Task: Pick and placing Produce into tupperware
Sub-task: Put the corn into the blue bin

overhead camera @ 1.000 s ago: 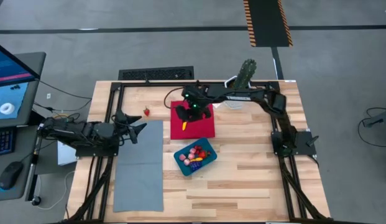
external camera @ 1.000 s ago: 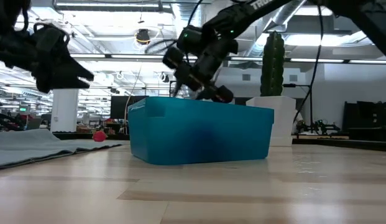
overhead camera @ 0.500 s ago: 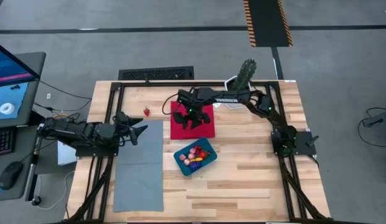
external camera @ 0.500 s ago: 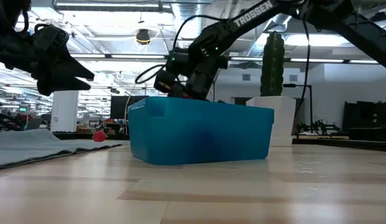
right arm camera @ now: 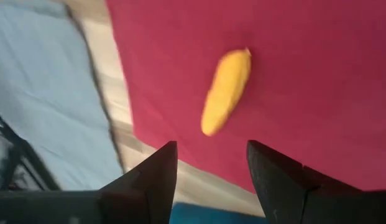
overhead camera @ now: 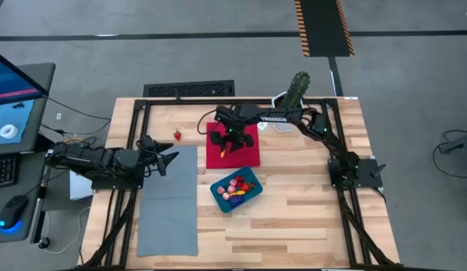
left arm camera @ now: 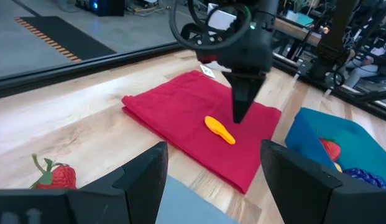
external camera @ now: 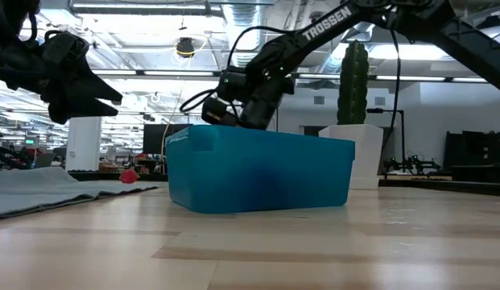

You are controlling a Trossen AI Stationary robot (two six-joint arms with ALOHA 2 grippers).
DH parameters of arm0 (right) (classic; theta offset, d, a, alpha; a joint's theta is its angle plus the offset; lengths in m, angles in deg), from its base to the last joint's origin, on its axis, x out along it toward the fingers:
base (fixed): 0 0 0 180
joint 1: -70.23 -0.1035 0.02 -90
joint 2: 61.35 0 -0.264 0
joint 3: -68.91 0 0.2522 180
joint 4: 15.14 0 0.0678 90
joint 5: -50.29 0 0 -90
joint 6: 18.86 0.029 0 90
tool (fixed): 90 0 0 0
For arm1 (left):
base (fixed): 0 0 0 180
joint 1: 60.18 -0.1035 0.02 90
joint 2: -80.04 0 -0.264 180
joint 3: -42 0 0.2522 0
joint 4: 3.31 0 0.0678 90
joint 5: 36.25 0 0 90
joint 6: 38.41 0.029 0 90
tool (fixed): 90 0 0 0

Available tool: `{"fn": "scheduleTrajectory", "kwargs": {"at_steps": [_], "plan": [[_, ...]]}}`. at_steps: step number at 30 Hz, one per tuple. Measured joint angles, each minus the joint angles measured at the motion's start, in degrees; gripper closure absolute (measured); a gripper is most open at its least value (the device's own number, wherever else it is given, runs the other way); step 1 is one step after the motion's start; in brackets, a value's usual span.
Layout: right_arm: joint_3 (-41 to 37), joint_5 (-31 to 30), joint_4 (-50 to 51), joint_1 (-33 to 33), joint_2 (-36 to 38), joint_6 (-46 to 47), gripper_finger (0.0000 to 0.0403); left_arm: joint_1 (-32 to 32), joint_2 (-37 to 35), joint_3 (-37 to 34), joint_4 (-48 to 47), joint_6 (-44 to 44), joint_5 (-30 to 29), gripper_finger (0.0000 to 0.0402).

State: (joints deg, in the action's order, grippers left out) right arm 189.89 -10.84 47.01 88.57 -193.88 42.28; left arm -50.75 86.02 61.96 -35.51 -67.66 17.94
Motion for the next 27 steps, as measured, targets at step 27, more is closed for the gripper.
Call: {"fn": "scheduleTrajectory", "kwargs": {"at_steps": [27], "plan": [[0.0,3.3,-2.6,-0.2,0.0,12.2,0.0187,0.0,0.0,-0.1,-0.2,0.0,2.6,0.0157]]}}
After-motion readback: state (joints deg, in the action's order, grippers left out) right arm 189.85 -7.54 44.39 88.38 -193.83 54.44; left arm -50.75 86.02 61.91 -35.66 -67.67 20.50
